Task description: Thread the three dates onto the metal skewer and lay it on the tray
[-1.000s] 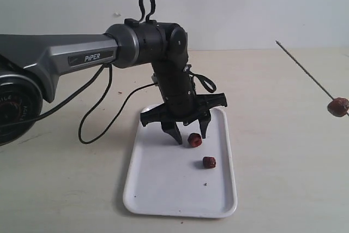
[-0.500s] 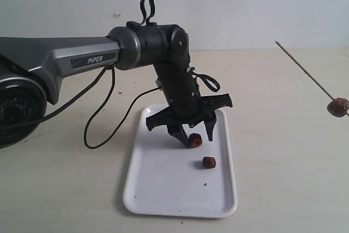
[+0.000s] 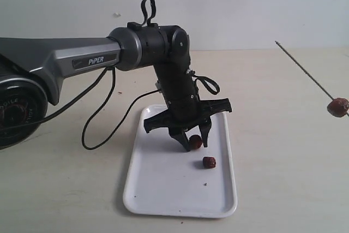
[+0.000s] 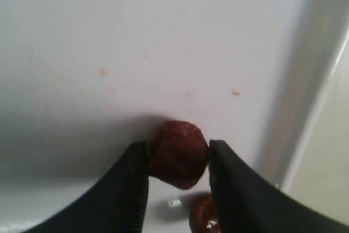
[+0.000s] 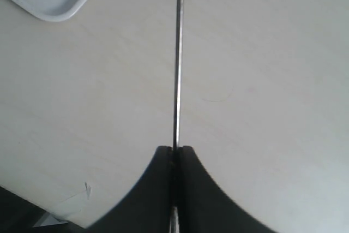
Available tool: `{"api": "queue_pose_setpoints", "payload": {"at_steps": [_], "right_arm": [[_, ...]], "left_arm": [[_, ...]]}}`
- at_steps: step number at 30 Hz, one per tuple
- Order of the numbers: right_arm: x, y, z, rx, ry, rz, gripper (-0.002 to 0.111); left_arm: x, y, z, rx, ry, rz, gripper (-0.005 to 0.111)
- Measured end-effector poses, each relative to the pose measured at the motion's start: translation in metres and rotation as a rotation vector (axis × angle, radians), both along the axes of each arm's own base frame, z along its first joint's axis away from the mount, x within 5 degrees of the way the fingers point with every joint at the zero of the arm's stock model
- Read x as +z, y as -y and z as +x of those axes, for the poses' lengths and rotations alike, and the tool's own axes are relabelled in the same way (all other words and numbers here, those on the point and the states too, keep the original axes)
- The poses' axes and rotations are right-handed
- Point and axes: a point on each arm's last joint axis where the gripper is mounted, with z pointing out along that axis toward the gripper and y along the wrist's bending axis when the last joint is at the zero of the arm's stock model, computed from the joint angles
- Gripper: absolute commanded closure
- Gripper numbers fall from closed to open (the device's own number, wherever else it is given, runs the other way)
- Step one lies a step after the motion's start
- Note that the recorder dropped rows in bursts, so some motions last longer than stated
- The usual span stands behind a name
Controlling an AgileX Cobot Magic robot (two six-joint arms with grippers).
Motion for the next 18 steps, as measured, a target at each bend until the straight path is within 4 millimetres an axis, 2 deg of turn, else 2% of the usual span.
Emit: {"api": "queue_pose_setpoints", "payload": {"at_steps": [7,18], "right_arm": [[0.0,0.0,0.0,0.0,0.0,0.0,0.108],[0.0,0.0,0.0,0.002,0.0,-0.001,0.108]], "left_arm": [[0.0,-0.0001,-0.0002,-0.01,0.001,0.0,0.068],[0.0004,-0.0052,0.0035,-0.081,0.006,-0.019,0.06]]}}
